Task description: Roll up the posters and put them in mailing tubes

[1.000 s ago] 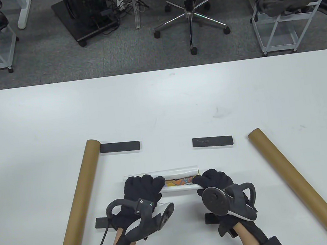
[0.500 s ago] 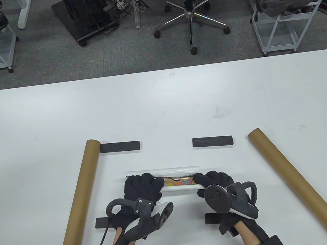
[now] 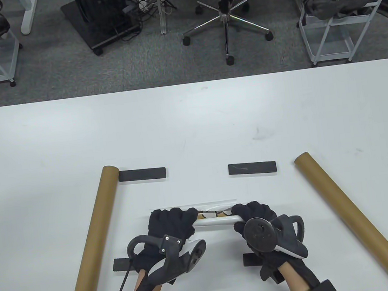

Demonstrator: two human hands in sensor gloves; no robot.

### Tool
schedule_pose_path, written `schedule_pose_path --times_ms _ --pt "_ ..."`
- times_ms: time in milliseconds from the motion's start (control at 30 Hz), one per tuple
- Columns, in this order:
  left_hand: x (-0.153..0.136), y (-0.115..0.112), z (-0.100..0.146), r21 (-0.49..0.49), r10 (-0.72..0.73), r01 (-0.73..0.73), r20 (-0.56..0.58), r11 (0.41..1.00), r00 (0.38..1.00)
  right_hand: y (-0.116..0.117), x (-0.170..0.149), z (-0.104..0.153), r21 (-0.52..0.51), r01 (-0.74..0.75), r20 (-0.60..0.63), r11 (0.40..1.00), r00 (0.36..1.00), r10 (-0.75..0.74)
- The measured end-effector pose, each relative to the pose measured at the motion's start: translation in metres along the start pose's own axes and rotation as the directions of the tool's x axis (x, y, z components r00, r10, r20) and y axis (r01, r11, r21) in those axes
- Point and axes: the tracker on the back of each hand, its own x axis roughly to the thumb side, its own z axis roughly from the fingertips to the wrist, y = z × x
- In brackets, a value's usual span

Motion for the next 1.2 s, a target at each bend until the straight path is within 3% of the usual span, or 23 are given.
schedule_pose_path --times_ms 567,1200 --pt "-0.0007 -0.0001 -0.0005 0.009 -0.060 0.061 -0.021 0.998 0.998 0.0005 0.0028 -0.0010 -0.002 -0.017 0.000 1.000 1.000 0.017" --pt "-0.0052 -0.0019 -0.0016 -0.024 0.018 -0.018 -0.019 1.000 1.000 0.0000 0.0012 -0.0009 0.011 -0.030 -0.008 0.999 1.000 0.030"
